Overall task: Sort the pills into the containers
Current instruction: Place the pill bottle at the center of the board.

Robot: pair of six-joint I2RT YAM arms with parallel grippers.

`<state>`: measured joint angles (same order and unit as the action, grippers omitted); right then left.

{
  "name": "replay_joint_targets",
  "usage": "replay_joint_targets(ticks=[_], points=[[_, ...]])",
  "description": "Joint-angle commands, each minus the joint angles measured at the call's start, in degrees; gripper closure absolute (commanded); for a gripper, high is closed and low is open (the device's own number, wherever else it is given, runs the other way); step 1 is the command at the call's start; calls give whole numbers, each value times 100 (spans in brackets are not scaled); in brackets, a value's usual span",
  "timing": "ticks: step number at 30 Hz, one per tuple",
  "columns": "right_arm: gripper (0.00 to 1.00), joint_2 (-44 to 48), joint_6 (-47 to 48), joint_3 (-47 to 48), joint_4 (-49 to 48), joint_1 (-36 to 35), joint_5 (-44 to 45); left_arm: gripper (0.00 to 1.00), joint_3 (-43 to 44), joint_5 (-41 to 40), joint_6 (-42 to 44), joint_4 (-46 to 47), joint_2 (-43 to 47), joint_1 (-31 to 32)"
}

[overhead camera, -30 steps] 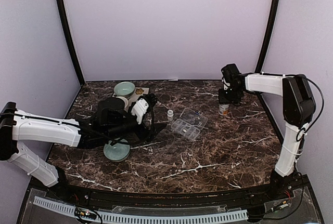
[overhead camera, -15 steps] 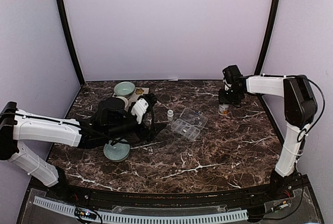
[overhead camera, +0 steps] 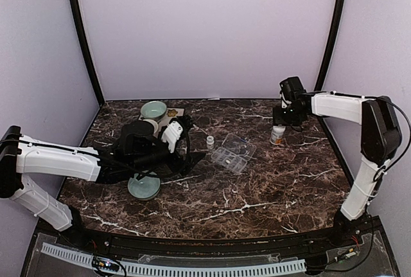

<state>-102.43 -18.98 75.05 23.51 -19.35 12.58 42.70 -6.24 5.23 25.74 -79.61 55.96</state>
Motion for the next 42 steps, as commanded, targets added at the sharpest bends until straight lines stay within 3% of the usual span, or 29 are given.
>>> replay_joint_targets(ticks=[1, 7, 12, 19, 30, 37, 42], points=[[39, 222, -44, -216, -153, 24, 107, 8, -69, 18, -102, 185, 51, -63], [39, 806, -25, -596, -354, -33, 353, 5, -185, 50, -348, 327, 86, -243], [38, 1475, 272, -767, -567, -510, 767, 4, -411, 262, -700, 575, 183, -538], [40, 1524, 510, -326, -576, -1166, 802, 1, -622, 177, -751, 846, 293, -665], [44, -722, 962, 2207, 727, -2247, 138, 1, -646, 148, -818, 711, 351, -679], [47, -2090, 756, 3700, 1659, -2426, -402, 2, -777, 88, -924, 686, 484, -692], [47, -2681, 649, 4249, 1964, -2480, -618, 2, -857, 41, -953, 702, 564, -701]])
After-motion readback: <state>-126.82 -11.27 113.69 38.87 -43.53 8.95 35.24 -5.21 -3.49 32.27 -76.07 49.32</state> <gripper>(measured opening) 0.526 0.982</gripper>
